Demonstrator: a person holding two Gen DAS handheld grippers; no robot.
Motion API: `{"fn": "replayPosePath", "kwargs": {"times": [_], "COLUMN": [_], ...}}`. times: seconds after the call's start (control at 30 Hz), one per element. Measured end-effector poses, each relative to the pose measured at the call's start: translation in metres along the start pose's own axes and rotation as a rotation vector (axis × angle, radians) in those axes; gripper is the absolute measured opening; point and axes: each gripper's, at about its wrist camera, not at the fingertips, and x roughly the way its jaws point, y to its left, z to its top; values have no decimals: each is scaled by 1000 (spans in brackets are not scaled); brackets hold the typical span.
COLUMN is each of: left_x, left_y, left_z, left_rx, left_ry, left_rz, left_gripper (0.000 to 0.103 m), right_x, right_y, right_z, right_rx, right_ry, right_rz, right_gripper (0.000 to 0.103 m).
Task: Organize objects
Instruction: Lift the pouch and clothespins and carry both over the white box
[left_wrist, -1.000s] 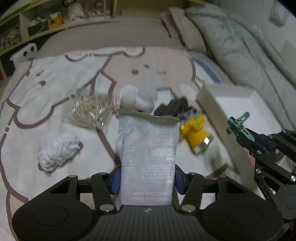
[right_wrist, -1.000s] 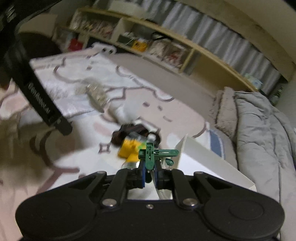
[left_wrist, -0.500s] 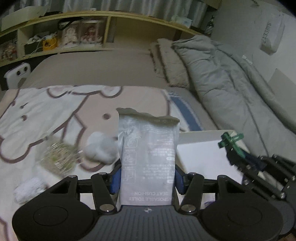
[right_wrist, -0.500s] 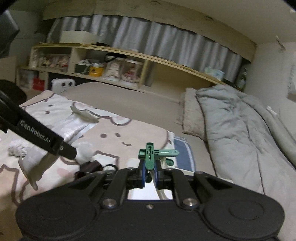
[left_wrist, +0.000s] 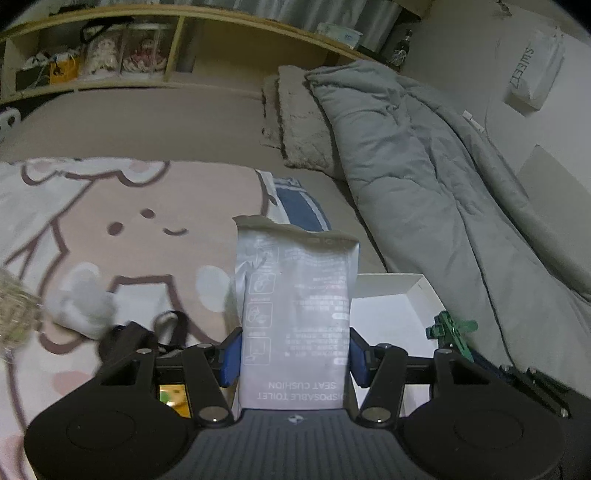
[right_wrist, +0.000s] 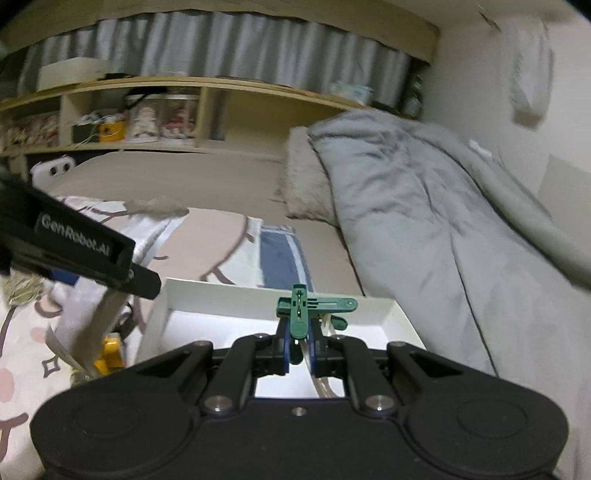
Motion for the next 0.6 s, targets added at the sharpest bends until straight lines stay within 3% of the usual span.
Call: {"fn": "replayPosePath", "kwargs": {"times": [0.2,0.47,0.6], "left_x": [32,66,71], "left_y": [-15,-6,-9], "left_z": [-6,-16,-18], "left_rx": [-26,-118,-85], "left_ry": [37,77,79], "left_rz": [4,6,30], "left_gripper": [57,58,77], "right_x": [16,33,38], "right_y": [-25,-43,-45], "right_z": [-10,-21,-26], "right_rx": [114,253,273], "right_ry": [67,150,170], "right_rz": [24,72,75], "right_gripper": [10,10,10]}}
